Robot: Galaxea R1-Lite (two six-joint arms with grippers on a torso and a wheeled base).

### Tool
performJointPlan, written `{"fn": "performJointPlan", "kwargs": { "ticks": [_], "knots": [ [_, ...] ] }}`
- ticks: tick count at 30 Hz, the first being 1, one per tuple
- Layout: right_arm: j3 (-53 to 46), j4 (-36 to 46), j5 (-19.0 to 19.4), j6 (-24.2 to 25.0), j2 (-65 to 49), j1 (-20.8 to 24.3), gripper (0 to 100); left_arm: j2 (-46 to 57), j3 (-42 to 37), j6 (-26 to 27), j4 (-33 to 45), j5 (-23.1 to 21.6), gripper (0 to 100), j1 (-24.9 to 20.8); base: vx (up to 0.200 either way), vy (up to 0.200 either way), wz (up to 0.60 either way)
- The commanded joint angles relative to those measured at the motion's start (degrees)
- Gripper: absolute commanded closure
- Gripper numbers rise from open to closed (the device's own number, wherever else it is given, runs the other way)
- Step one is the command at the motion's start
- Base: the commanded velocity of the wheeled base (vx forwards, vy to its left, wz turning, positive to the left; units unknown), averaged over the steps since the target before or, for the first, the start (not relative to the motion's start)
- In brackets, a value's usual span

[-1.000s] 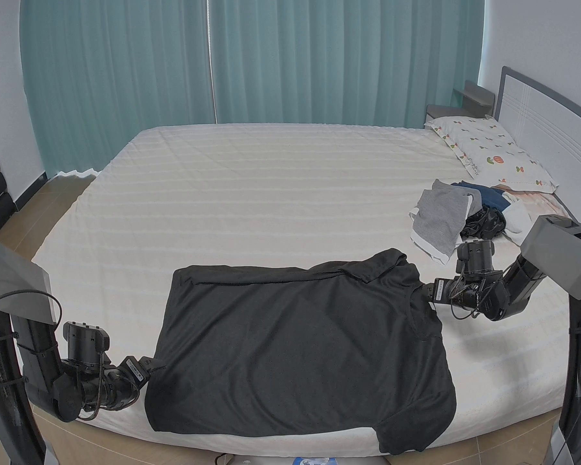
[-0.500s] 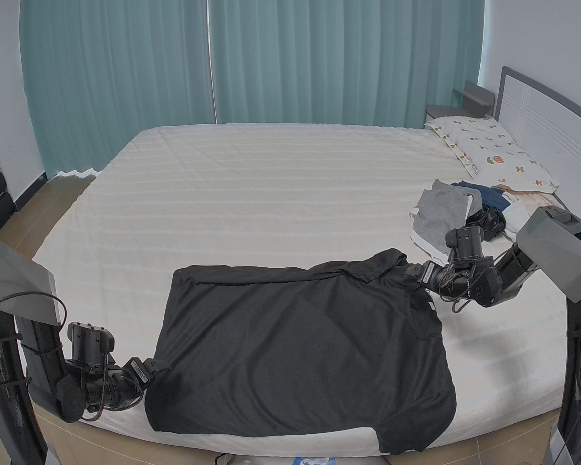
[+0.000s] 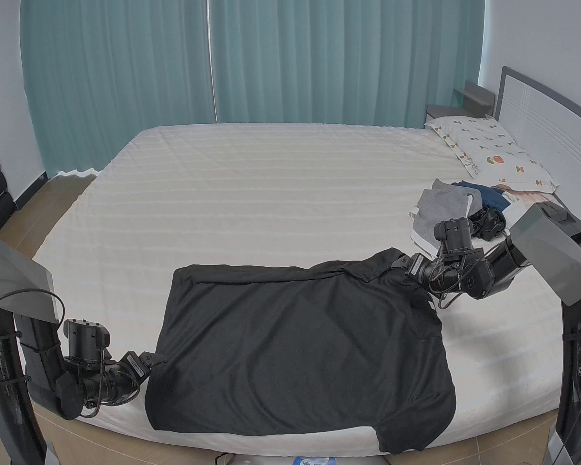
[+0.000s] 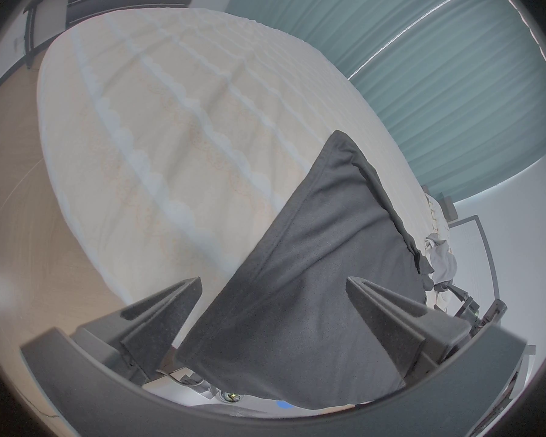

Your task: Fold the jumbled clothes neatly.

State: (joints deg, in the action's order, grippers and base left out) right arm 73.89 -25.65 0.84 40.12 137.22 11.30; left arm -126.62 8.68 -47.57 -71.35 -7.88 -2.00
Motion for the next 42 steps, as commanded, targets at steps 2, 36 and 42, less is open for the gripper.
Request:
{"fn": "performJointPlan", "kwargs": {
  "ticks": [2,36,42],
  "knots": [
    [-0.23,-0.19,0.04,0.93,0.07,0.13,0,-0.20,0.20,0.02,0.07,-0.04,0,0.51,0.000,0.200,0.00],
    [13.39,3.15,0.04,2.60,9.91,2.06,0,-0.38,0.99,-2.09,-0.02,0.40,0,-0.37,0.059,0.000,0.00],
    [16.64,3.15,-0.14,2.60,12.20,3.38,0,-0.38,0.99,-2.18,-0.02,0.40,0,-0.37,0.000,0.000,0.00]
  ]
}}
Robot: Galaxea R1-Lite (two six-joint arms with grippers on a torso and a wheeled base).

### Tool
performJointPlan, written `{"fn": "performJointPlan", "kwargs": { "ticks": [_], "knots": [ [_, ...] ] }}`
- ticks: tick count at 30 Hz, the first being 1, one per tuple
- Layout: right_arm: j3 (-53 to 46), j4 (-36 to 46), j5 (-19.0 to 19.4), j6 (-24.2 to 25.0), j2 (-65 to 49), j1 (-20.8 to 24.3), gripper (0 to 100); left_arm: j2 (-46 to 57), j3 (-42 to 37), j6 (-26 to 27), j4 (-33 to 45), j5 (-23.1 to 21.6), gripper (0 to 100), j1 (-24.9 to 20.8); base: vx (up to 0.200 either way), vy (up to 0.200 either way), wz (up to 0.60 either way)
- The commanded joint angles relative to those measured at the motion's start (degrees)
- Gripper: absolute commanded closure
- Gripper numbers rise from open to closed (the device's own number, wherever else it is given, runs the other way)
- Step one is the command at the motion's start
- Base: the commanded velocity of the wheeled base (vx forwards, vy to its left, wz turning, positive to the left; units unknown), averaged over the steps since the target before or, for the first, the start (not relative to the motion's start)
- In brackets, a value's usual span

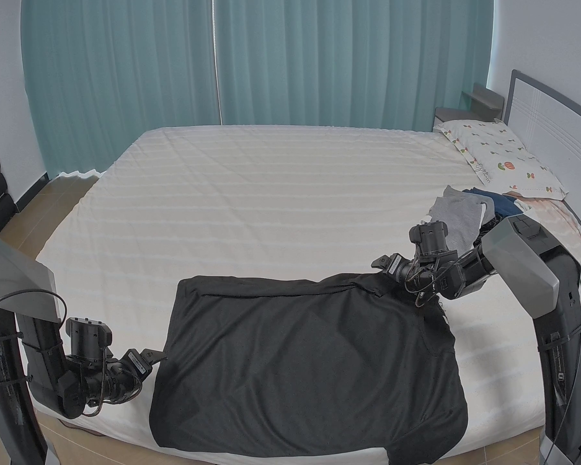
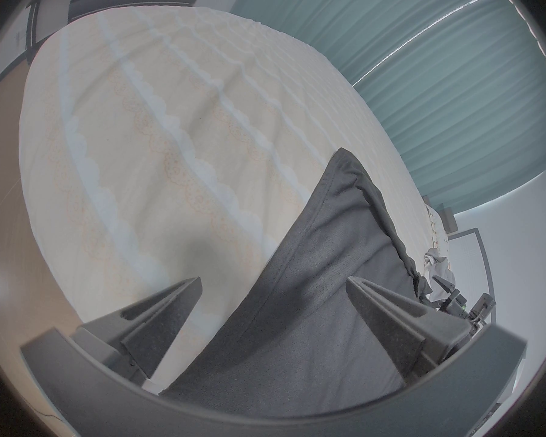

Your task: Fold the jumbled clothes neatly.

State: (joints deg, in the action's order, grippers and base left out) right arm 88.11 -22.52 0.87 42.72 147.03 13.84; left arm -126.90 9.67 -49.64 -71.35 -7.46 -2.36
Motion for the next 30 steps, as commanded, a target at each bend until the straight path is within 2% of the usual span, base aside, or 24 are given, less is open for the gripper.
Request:
{"fn": "performJointPlan", "kwargs": {
  "ticks": [1,4,12,14,16,18,21,27,30],
  "knots": [
    [3.20,0.10,-0.16,-0.09,2.82,1.02,0,-0.10,0.00,-0.11,-0.02,-0.01,0,-0.01,0.000,0.000,0.00],
    [5.05,0.46,-0.25,-0.18,3.79,1.28,0,-0.10,0.00,-0.11,-0.02,-0.01,0,-0.01,0.000,0.000,0.00],
    [18.06,3.27,-0.87,-0.70,9.41,0.75,0,-0.19,0.00,-0.11,-0.02,-0.01,0,-0.01,0.000,0.000,0.00],
    [26.48,3.44,-2.01,-0.44,12.40,0.14,0,-0.10,0.00,-0.11,-0.02,-0.01,0,-0.01,0.000,0.000,0.00],
    [26.48,1.86,-1.92,0.00,12.40,-0.30,0,-0.19,0.00,-0.19,-0.02,-0.01,0,-0.01,0.000,0.000,0.00],
    [26.48,-5.96,-0.60,0.35,12.23,-0.39,0,-0.10,0.18,-1.16,-0.02,0.08,0,-0.01,0.000,0.000,0.00],
    [26.48,-13.08,0.19,0.09,13.81,-0.13,0,-0.01,0.44,-1.60,-0.02,0.08,0,-0.01,0.000,0.000,0.00],
    [26.48,-11.15,-2.18,0.09,13.46,0.14,0,0.08,0.44,-1.69,-0.02,0.08,0,-0.01,0.000,0.000,0.00],
    [24.56,-7.72,-2.62,-0.09,11.00,0.14,0,-0.01,0.44,-1.69,-0.02,0.08,0,-0.01,0.000,0.000,0.00]
  ]
}}
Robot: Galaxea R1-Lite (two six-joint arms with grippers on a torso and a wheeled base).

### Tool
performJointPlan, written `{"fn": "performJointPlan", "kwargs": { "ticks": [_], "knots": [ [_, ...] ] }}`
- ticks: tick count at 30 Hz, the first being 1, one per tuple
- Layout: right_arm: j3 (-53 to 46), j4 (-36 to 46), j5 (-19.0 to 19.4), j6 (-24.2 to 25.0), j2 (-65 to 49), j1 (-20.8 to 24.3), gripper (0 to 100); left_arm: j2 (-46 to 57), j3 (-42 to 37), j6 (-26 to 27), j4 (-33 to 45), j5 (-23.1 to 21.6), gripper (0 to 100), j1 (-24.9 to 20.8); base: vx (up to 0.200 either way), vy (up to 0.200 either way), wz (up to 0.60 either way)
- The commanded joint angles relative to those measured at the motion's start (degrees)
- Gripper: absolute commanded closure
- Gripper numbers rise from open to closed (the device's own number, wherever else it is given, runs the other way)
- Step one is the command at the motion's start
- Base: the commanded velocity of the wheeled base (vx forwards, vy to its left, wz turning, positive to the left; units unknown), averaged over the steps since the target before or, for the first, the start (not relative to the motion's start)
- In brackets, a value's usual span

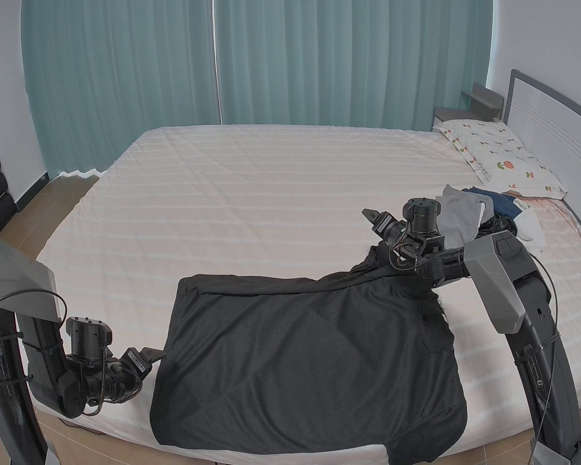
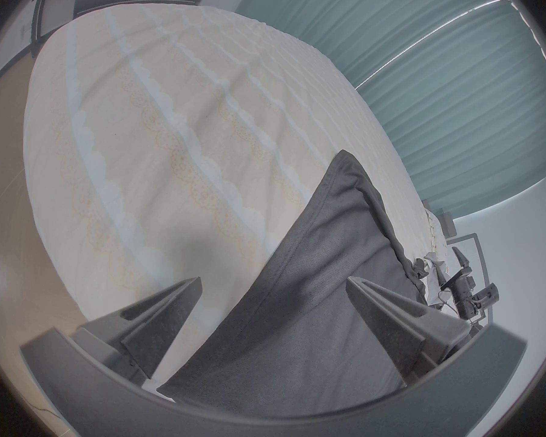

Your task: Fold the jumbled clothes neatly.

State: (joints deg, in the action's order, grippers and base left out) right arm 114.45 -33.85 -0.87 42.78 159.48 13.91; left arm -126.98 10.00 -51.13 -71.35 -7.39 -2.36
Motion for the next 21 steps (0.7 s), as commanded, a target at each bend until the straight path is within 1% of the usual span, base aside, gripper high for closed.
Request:
{"fn": "performJointPlan", "kwargs": {
  "ticks": [1,5,13,17,18,19,21],
  "knots": [
    [-3.70,5.46,-0.54,-0.33,-2.86,0.07,0,0.06,0.11,-0.20,-0.02,0.00,0,-0.01,0.000,0.000,0.00],
    [-6.08,7.22,-0.01,-0.85,-4.17,0.33,0,0.06,0.11,-0.11,-0.02,0.00,0,-0.01,0.000,0.000,0.00],
    [-7.66,7.66,-0.19,-4.46,-2.50,2.79,0,-0.02,0.11,-0.11,-0.02,0.00,0,-0.01,0.000,0.000,0.00],
    [-7.13,9.42,-1.60,-7.27,-0.83,3.58,0,-0.02,0.11,-0.11,-0.02,0.00,0,-0.01,0.000,0.000,0.00],
    [-7.13,9.60,-1.68,-7.27,-0.83,3.58,0,-0.02,0.11,-0.11,-0.02,0.00,0,-0.01,0.000,0.000,0.00],
    [-6.96,9.95,-2.91,-7.53,-0.66,3.58,0,-0.02,0.11,-0.11,-0.02,0.00,0,-0.01,0.000,0.000,0.00],
    [-6.69,10.03,-3.79,-7.71,-0.57,3.84,0,-0.02,0.20,-0.11,-0.02,0.00,0,-0.01,0.000,0.000,0.00]
  ]
}}
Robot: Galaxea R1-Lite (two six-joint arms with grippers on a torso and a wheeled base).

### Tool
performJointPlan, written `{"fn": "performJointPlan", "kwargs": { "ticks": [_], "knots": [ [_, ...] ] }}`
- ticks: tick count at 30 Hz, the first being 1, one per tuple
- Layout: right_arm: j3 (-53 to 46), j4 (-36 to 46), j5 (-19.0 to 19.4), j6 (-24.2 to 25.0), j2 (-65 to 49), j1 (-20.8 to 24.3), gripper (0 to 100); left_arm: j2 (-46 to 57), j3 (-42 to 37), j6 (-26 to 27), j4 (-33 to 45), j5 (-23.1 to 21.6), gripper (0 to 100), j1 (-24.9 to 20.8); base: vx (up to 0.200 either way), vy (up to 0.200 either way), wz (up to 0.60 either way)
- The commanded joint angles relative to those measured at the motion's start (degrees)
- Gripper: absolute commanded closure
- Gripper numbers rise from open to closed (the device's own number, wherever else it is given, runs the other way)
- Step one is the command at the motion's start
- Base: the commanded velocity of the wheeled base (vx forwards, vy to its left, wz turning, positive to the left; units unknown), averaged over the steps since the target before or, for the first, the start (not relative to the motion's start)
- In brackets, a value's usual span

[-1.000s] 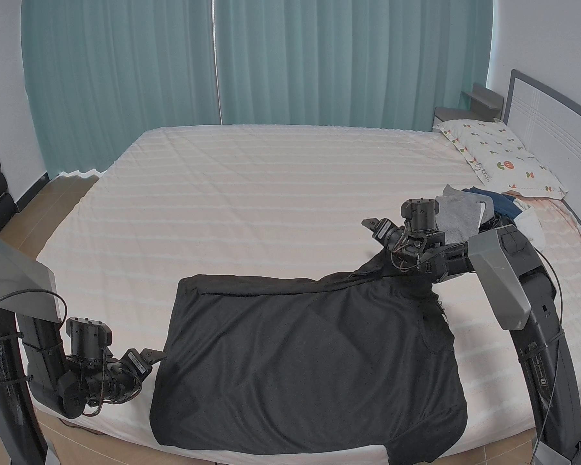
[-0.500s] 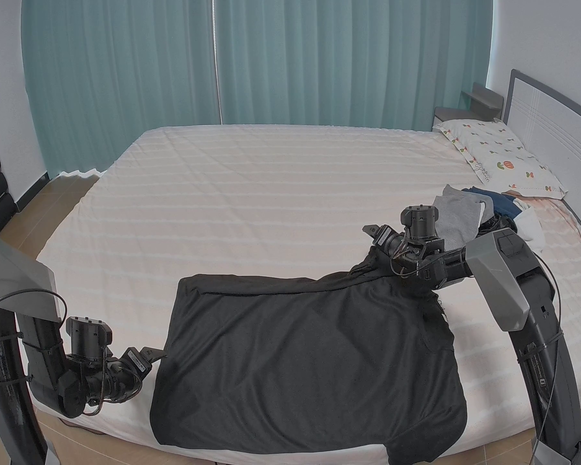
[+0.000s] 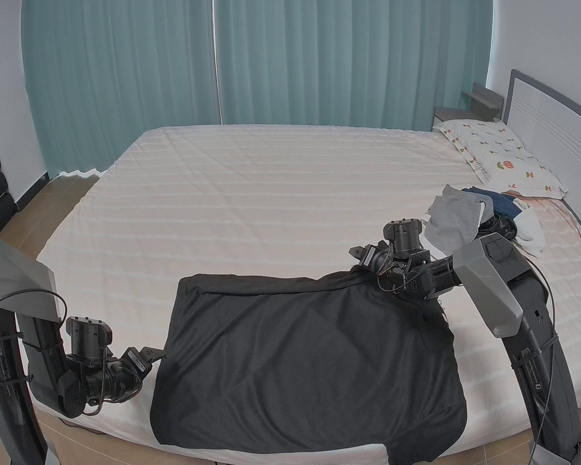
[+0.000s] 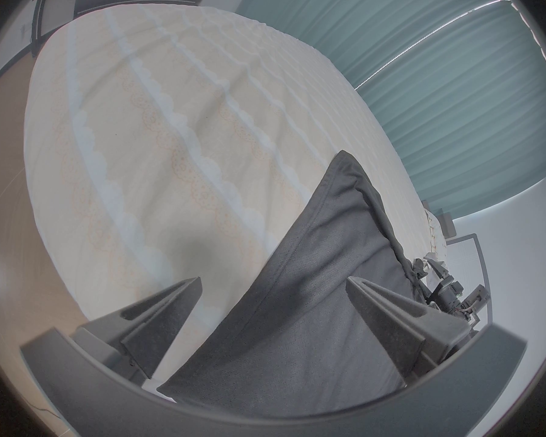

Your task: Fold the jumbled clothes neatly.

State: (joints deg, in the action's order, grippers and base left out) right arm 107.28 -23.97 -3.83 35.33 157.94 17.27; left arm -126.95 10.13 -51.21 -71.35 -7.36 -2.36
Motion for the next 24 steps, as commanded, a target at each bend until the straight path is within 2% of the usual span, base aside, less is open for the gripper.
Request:
{"fn": "performJointPlan", "kwargs": {
  "ticks": [1,3,4,8,9,11,17,19,21,24],
  "knots": [
    [0.83,0.15,-0.92,-0.35,1.05,0.83,0,-0.05,0.06,-0.03,-0.02,-0.02,0,-0.01,0.000,0.000,0.00],
    [1.36,0.15,-0.92,-0.44,1.14,1.10,0,-0.05,0.06,-0.03,-0.02,-0.02,0,-0.01,0.000,0.000,0.00],
    [1.80,-0.12,-1.01,-0.52,1.23,1.18,100,-0.05,-0.02,-0.03,-0.02,-0.02,0,-0.01,0.000,0.000,0.00],
    [3.99,-0.38,-2.24,-1.49,2.02,1.53,100,-0.05,-0.02,-0.03,-0.02,0.07,0,-0.01,0.000,0.000,0.00],
    [6.28,-0.03,-4.35,-1.93,2.99,1.62,100,-0.05,0.06,-0.03,-0.02,-0.02,0,-0.01,0.000,0.000,0.00],
    [7.31,0.24,-5.22,-2.02,3.87,1.62,100,-0.14,0.06,-0.03,-0.02,-0.02,0,-0.01,0.000,0.000,0.00],
    [7.31,-2.49,-5.14,-1.93,4.22,1.71,100,-0.05,0.06,-0.03,-0.02,0.07,0,-0.01,0.000,0.000,0.00],
    [7.31,-9.26,-5.40,-2.11,4.48,1.80,100,-0.05,0.06,-0.03,-0.02,-0.02,0,-0.01,0.000,0.000,0.00],
    [7.31,-12.16,-5.40,-2.37,4.83,1.80,100,-0.05,0.06,-0.12,-0.02,-0.02,0,-0.01,0.000,0.000,0.00],
    [7.31,-11.72,-5.22,-2.37,4.30,1.27,100,-0.05,-0.02,-0.12,-0.02,-0.02,0,-0.01,0.000,0.000,0.00]
  ]
}}
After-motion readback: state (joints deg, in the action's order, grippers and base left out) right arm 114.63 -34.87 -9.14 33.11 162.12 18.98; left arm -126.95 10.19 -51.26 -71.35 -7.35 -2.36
